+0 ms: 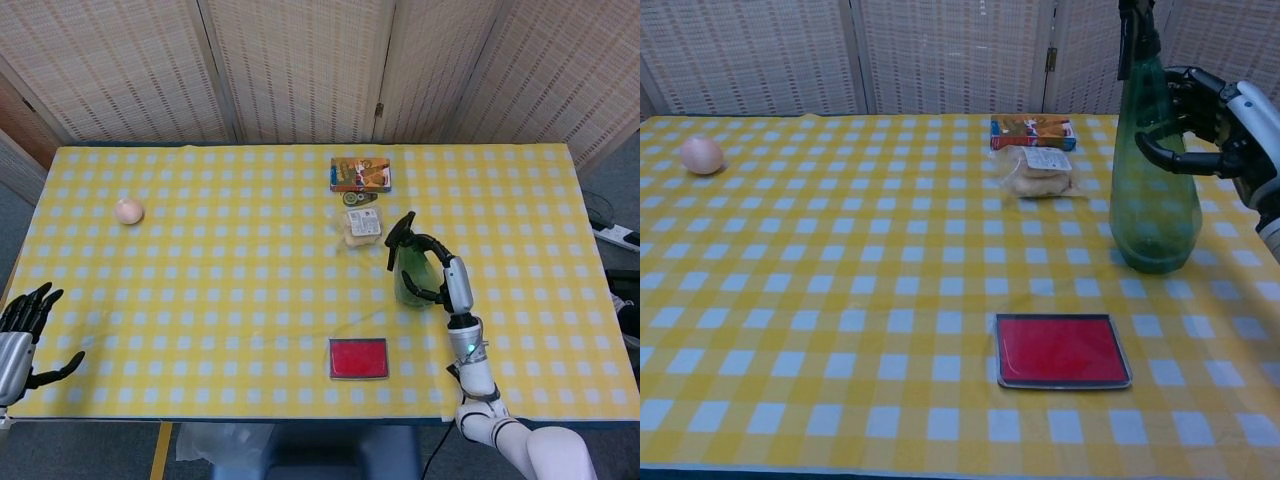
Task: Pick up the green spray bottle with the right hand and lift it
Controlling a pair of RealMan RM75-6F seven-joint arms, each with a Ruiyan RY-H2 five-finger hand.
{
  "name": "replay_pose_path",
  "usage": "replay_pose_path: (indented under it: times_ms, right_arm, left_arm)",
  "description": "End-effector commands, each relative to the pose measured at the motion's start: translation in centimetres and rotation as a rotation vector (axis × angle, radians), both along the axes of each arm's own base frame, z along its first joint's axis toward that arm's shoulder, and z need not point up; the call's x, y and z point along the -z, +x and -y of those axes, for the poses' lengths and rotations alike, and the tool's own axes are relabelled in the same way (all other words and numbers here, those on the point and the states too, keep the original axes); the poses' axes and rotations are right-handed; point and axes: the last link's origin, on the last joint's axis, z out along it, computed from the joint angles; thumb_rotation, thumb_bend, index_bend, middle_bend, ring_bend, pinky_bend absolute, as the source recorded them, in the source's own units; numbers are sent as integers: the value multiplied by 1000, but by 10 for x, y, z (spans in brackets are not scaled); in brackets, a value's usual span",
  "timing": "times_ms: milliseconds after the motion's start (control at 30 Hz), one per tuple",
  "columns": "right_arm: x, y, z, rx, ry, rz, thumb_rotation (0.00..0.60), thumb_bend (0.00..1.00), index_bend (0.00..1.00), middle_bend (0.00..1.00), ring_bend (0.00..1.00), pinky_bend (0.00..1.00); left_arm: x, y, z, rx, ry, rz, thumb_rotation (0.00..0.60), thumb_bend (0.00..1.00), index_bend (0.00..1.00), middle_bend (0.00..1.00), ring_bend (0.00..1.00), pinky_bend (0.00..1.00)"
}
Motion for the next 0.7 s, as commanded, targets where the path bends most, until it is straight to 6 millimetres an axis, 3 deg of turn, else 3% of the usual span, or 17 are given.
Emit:
replay_pose_path:
  times_ms: [33,233,367,433,700]
  right_arm:
    - [-2,-6,-5,1,11,3,600,409,406,410,463,440]
    - [-6,-16,-15,-5,39,-18,600,409,332,359,410,388]
    - [-10,-20,-19,-2,71,-38,600,408,85,197,261,222]
    - [-14,-21,-22,1,63,-42,600,409,15,151,222,177]
    - [-23,-26,-33,25,73,-48,600,409,0,121,189,114]
  left_arm:
    - [0,1,1,5,4,-2,500,305,0,14,9,30]
    - [0,2,1,5,8,6,501,289,0,14,9,32]
    - [1,2,2,11,7,6,500,276,0,14,10,32]
    - [1,2,2,9,5,4,501,272,0,14,11,32]
    - [2,4,3,17,-1,-4,501,267,0,14,11,31]
